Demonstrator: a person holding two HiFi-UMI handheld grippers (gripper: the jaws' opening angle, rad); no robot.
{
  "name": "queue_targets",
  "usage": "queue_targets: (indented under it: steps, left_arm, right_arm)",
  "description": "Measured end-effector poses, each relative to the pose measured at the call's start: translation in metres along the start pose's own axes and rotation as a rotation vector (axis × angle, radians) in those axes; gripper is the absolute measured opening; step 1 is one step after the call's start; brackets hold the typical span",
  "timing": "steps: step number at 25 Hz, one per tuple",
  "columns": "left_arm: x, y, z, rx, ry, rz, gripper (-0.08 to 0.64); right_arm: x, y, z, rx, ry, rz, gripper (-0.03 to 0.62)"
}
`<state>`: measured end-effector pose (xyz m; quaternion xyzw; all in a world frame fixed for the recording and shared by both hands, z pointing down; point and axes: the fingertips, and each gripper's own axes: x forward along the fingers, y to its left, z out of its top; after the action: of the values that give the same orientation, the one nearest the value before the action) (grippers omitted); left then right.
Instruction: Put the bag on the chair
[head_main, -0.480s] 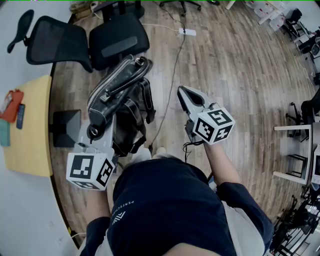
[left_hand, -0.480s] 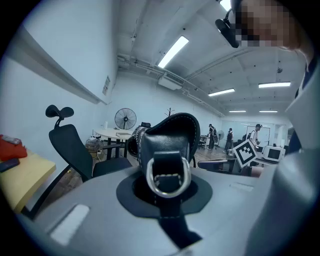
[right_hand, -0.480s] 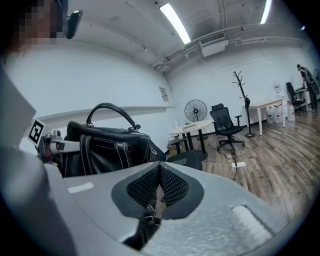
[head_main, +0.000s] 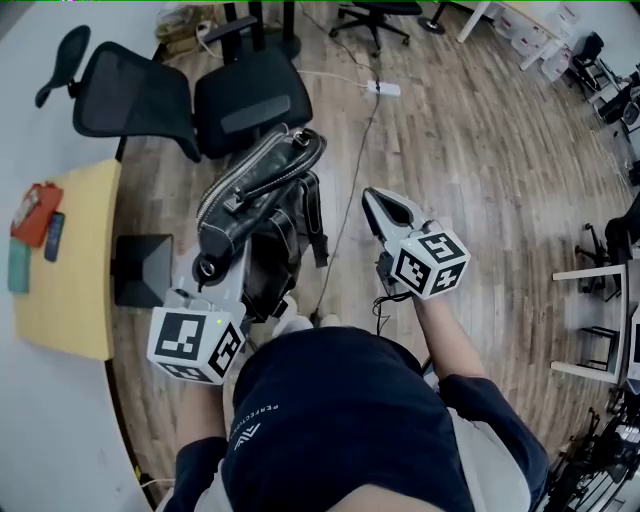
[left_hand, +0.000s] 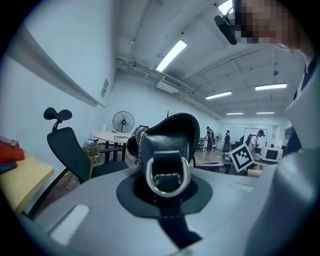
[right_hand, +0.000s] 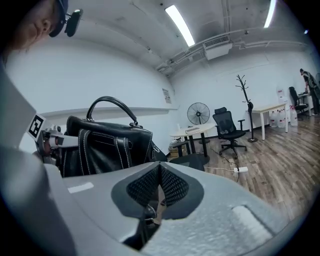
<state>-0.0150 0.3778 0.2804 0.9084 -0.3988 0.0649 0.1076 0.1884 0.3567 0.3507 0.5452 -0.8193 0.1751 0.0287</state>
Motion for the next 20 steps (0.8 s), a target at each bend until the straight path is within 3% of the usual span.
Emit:
queue_targets:
  steps: [8, 10, 15, 20]
  left_arm:
    - [-0.001, 0.002, 0.015, 0.025, -0.01, -0.033, 0.054]
    - [-0.003, 0.003, 0.02, 0.032, -0.011, -0.038, 0.054]
    - [-0.01, 0.02, 0.028, 0.052, -0.022, -0.078, 0.054]
    - [-0.013, 0.039, 0.028, 0.064, -0.024, -0.118, 0.054]
  right_arm:
    - [0.023, 0.009, 0.006, 0.028, 0.023, 0.126, 0.006]
    - [0.032, 0.016, 0.01, 0.04, 0.019, 0.168, 0.108]
    - [0.064, 0.047, 0.027, 0.025, -0.023, 0.318, 0.232]
    - [0.095, 0.068, 0.052, 0.029, -0.071, 0.42, 0.282]
